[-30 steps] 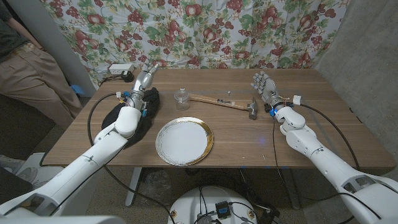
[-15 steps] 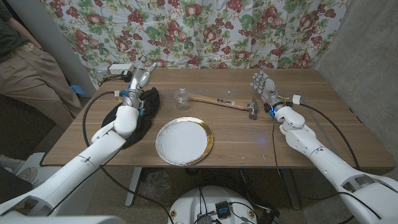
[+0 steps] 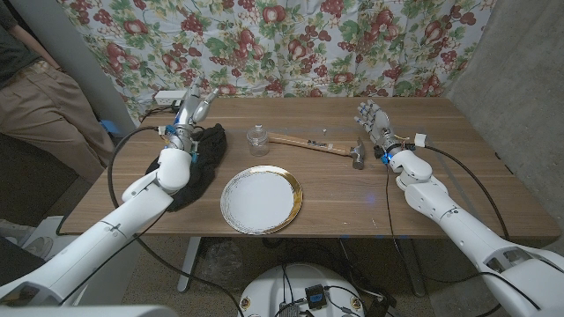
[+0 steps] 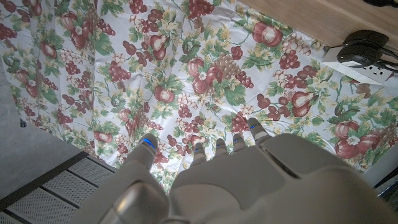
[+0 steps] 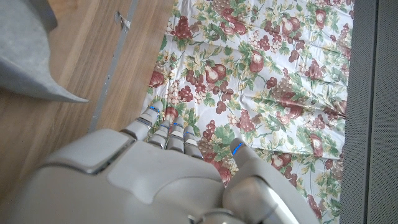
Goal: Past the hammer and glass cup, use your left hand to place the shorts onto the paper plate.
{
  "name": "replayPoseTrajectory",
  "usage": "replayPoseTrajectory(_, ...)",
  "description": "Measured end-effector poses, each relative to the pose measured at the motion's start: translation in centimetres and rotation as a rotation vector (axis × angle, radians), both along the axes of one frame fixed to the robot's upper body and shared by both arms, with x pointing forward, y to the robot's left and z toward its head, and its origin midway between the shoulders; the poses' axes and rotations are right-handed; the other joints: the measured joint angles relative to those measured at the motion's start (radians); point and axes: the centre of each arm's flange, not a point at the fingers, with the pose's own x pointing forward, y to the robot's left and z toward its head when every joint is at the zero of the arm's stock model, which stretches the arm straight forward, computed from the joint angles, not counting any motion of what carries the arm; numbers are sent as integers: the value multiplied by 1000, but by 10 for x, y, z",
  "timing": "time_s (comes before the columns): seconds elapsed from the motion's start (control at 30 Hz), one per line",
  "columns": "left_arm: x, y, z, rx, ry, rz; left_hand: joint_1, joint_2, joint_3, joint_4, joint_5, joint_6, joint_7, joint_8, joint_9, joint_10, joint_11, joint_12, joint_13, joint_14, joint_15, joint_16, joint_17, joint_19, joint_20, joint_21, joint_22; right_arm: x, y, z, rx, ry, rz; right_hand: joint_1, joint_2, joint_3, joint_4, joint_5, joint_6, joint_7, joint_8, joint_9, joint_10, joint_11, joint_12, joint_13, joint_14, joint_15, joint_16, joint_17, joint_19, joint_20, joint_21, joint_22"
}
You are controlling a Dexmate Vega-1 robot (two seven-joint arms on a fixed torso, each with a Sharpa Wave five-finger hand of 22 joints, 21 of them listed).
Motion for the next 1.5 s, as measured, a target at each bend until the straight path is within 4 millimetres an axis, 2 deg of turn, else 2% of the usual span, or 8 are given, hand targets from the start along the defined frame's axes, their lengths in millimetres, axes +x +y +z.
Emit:
replayPoseTrajectory(0.17, -6, 2, 3, 14, -8, 2, 5, -5, -1, -5, 0, 5, -5, 0, 0, 0, 0, 0, 0, 0, 0, 0, 0, 0, 0, -4, 0, 0, 0, 0, -1, 0, -1, 0, 0, 0, 0, 0, 0, 0, 0, 0, 5, 5, 0, 0, 0, 0, 0, 0, 0, 0, 0, 0)
replayPoseTrajectory(0.2, -2, 9, -1, 28, 23, 66, 5, -5, -3, -9, 0, 7, -3, 0, 0, 0, 0, 0, 0, 0, 0, 0, 0, 0, 0, -4, 0, -2, 2, -1, -6, -3, 4, 0, 0, 0, 0, 0, 0, 0, 0, 0, 5, 5, 0, 0, 0, 0, 0, 0, 0, 0, 0, 0)
replayPoseTrajectory(0.87, -20, 23, 11, 147, 39, 215, 14, -14, -12, -28, 0, 45, -13, 6, 0, 4, -4, 0, -3, 0, 0, 0, 0, 0, 0, -11, 0, -5, 5, -3, -10, -4, 7, 0, 0, 0, 0, 0, 0, 0, 0, 0, 9, 2, 0, 0, 0, 0, 0, 0, 0, 0, 0, 0)
replayPoseTrajectory(1.5, -21, 33, 12, 251, 86, 343, 26, -26, -18, -51, 0, 50, -18, 1, 0, 8, -8, 0, 0, 0, 0, 0, 0, 0, 0, -11, 0, -6, 6, -3, -13, -5, 8, 0, 0, 0, 0, 0, 0, 0, 0, 0, 9, 2, 0, 0, 0, 0, 0, 0, 0, 0, 0, 0)
